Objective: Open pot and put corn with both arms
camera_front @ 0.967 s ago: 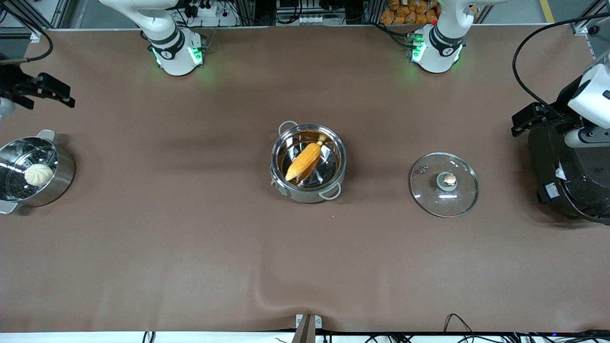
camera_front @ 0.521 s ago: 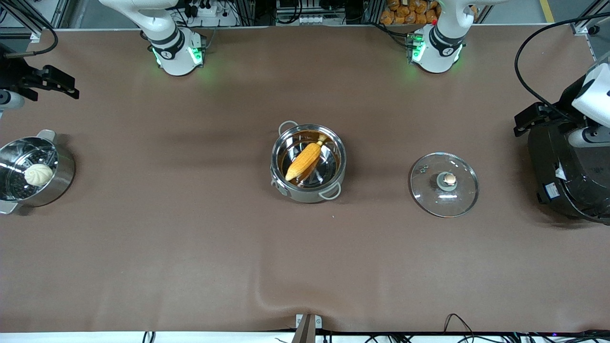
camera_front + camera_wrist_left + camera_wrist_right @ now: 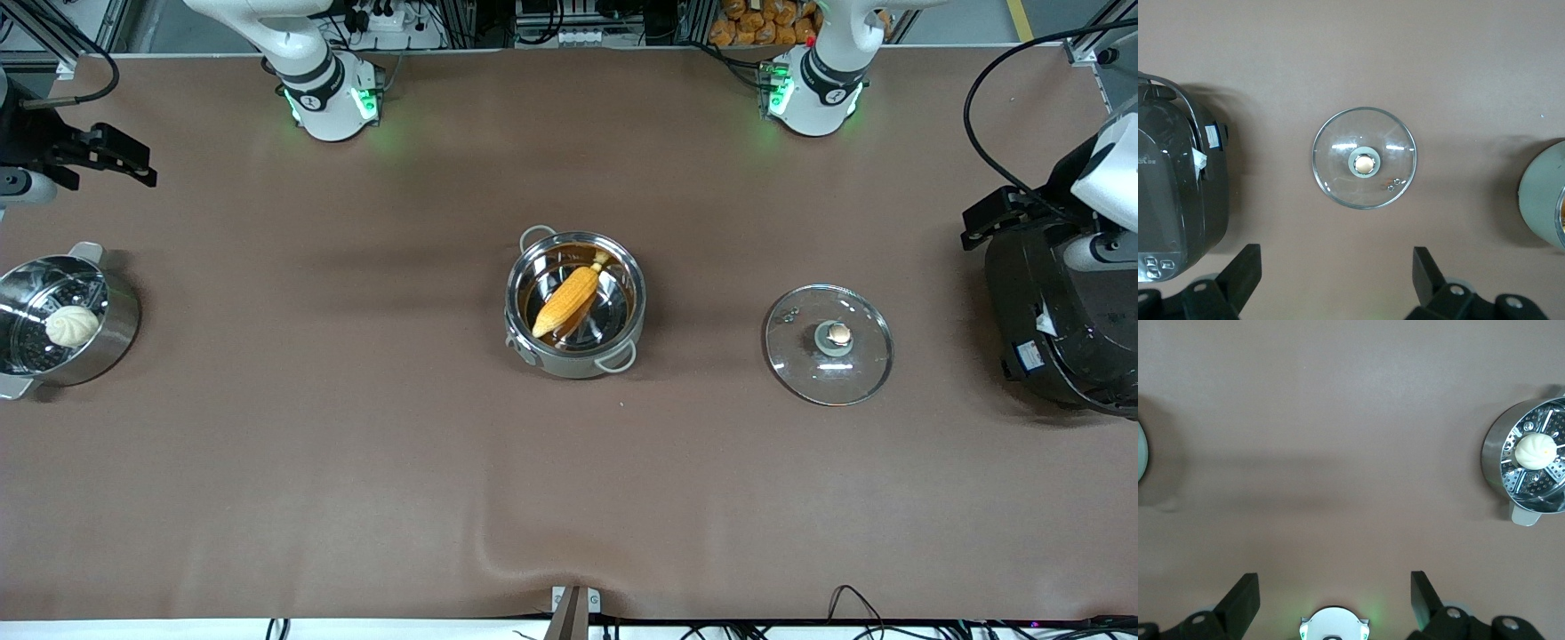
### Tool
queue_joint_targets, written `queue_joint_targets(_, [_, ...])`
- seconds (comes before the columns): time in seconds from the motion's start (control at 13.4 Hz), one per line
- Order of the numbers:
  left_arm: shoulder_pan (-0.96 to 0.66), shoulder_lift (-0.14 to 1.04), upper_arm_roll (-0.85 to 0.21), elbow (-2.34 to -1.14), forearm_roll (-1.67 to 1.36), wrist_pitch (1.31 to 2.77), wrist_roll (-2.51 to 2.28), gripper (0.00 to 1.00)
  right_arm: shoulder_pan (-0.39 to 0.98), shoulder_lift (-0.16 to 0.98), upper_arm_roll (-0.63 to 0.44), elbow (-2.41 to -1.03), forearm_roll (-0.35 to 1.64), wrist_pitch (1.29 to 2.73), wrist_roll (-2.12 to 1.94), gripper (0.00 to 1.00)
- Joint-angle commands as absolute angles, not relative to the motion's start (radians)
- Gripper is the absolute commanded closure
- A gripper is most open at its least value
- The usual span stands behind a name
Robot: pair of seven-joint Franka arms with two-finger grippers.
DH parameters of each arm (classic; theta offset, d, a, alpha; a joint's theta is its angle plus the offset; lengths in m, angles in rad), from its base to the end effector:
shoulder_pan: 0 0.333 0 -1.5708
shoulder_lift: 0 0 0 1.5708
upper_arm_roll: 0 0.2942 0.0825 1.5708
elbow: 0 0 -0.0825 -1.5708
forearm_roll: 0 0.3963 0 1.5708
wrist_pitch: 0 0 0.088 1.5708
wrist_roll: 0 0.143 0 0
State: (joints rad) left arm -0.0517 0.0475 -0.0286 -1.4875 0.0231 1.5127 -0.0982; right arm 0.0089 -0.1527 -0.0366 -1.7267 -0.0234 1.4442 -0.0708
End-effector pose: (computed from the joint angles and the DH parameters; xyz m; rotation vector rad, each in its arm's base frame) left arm 0.5727 -0.0423 0.5747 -3.1177 -0.0296 0.0316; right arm 0.5018 -0.0186 0.5643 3.1228 0.0663 -0.2043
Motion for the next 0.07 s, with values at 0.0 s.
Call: queue_joint_targets(0.0, [-0.044,0.046,-0.032,-1.456,0.029,1.474,-0.066,0.0,0.018,-0.155,-0.04,-1.72,-0.032,1.443,-0.051,0.0])
